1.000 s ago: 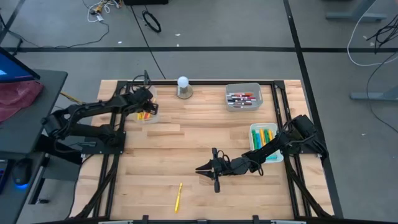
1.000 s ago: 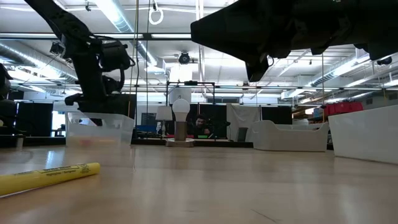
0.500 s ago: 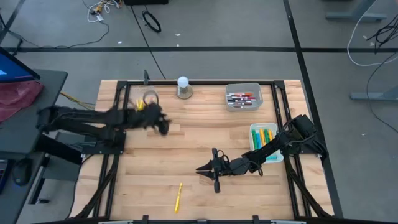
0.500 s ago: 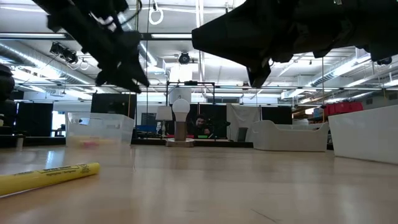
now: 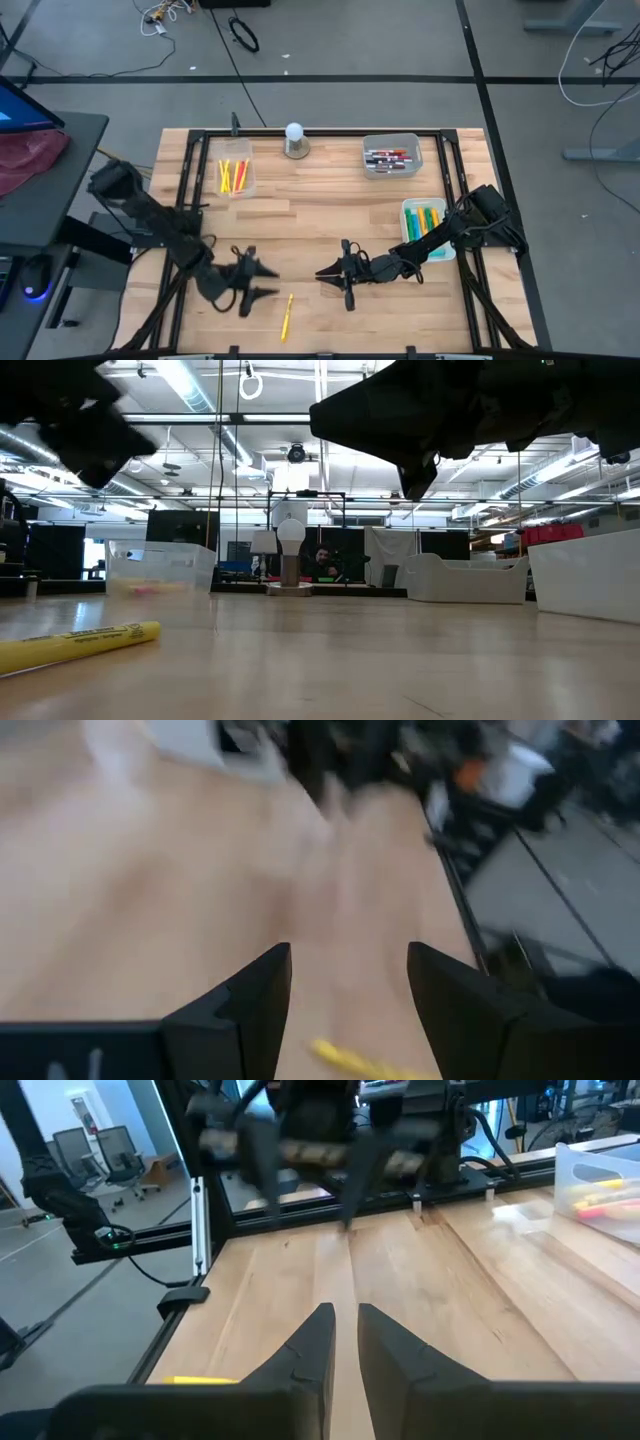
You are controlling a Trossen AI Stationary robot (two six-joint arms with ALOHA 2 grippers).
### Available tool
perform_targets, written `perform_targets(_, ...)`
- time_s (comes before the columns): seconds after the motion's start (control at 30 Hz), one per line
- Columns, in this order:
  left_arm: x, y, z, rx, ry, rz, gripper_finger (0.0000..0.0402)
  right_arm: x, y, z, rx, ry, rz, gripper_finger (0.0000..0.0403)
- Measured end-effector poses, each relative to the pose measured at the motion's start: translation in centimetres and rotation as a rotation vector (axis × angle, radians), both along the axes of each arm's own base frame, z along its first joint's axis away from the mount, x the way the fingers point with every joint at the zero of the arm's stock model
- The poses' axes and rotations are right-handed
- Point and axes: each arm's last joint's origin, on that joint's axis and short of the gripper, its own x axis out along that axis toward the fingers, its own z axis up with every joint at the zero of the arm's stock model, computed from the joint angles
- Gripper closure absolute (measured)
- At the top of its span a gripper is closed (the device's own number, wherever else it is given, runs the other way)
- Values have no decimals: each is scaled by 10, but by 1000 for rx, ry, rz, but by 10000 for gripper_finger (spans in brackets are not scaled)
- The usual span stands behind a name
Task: Pick & Place Markers
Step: Put the yellow pen into the transparent bin
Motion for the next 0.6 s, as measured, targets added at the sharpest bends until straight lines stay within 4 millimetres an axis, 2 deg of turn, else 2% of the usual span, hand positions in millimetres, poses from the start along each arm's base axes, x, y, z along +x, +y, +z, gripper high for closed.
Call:
perform_targets(0.17, -3, -21, -29, 7, 131, -185, 195, 0, -1, 0, 0, 0, -3, 356)
perform_targets(0.23, 0, -21, -35, 18, 127, -162, 195, 0, -1, 0, 0, -1, -4, 356)
perform_targets(0.37, 14, -24, -38, 29, 50, -122, 195, 0, -1, 0, 0, -1, -3, 356)
perform_targets(0.6, 45, -69, -33, 292, 105, -276, 195, 0, -1, 0, -1, 0, -4, 356)
